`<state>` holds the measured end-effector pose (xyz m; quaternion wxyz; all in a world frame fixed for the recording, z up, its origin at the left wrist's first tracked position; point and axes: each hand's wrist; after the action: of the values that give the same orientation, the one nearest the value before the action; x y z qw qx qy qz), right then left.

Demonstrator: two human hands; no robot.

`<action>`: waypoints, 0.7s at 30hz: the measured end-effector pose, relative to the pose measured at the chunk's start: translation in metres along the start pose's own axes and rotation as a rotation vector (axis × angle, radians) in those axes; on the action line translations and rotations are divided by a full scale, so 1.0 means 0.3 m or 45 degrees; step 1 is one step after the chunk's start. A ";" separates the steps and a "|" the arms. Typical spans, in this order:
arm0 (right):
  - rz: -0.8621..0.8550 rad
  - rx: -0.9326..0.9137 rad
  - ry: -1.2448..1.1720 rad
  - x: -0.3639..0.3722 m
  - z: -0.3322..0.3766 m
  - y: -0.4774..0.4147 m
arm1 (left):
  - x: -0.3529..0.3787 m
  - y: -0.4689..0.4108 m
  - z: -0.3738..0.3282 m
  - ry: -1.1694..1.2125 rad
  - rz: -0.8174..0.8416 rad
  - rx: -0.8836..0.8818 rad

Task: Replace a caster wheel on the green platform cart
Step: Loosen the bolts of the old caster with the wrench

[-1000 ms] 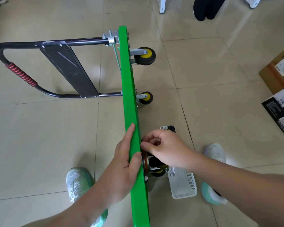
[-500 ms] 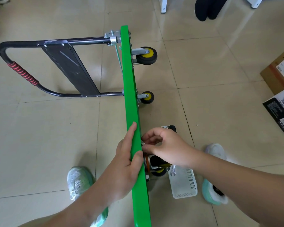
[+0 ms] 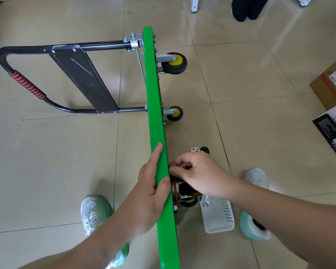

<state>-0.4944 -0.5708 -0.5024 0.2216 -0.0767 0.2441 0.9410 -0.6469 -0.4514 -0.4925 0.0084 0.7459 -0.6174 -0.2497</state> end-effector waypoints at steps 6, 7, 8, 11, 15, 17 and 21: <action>0.026 -0.063 -0.091 -0.002 -0.007 -0.004 | -0.002 -0.002 0.003 -0.004 0.004 0.014; 0.028 -0.056 -0.093 -0.002 -0.009 -0.004 | -0.002 -0.002 0.004 -0.006 0.004 0.014; 0.026 -0.042 -0.108 -0.002 -0.009 -0.002 | -0.003 -0.002 0.004 -0.002 0.007 0.012; 0.024 0.007 -0.086 -0.004 -0.005 0.003 | -0.004 0.000 0.000 -0.002 0.009 0.004; -0.012 -0.005 -0.007 -0.002 0.006 0.004 | -0.001 -0.001 0.001 -0.003 0.000 0.010; -0.043 -0.033 -0.007 -0.004 0.007 0.007 | -0.002 -0.002 0.004 0.000 0.002 0.015; -0.040 -0.117 0.045 -0.005 0.005 0.010 | -0.002 -0.002 0.001 0.009 0.003 -0.001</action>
<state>-0.4944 -0.5730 -0.4994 0.2281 -0.1074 0.2031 0.9462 -0.6464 -0.4506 -0.4927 0.0111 0.7462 -0.6181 -0.2472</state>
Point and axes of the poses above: each hand's wrist, its own y-axis away from the middle knuckle, its own x-axis out of the palm, z = x × y, and after that the axes turned 5 degrees about z, right-handed
